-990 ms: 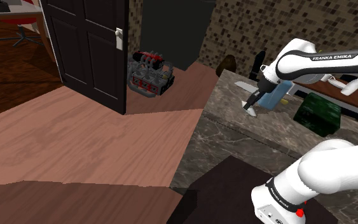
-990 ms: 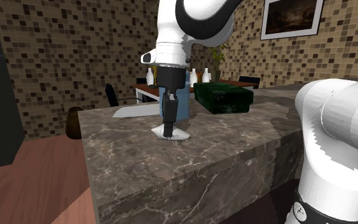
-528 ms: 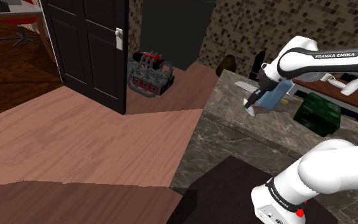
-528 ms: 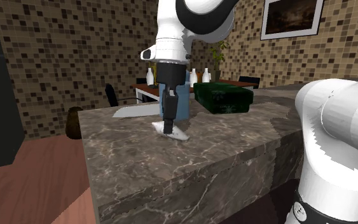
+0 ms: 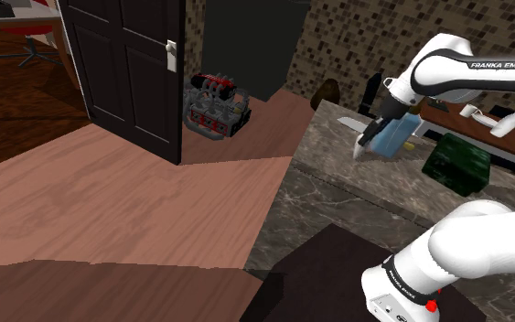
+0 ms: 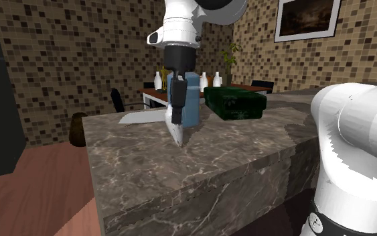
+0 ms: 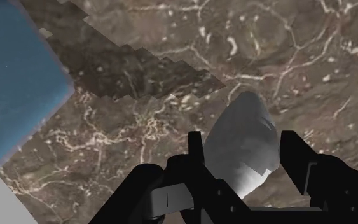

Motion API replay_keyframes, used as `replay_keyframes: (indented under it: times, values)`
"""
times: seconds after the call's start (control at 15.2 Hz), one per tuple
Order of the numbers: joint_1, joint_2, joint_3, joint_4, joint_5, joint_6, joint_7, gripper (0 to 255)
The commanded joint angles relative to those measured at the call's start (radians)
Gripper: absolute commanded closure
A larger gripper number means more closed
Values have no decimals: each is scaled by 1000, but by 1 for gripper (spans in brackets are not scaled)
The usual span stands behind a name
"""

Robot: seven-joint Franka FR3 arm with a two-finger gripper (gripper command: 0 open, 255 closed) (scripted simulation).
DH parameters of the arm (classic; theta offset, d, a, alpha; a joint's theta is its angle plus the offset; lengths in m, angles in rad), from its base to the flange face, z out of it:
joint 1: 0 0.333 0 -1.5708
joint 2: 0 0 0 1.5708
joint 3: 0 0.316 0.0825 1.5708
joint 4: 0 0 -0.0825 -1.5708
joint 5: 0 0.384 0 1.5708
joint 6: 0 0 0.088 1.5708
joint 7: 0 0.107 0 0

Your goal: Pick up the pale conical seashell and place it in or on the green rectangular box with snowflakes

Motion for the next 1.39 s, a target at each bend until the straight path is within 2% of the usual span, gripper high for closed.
replay_keyframes:
  times: [0.0, 1.32]
  values:
    - [1, -9, 6, 21, 2, -31, 4, 255]
    - [13, -25, 41, 278, 23, -302, 24, 255]
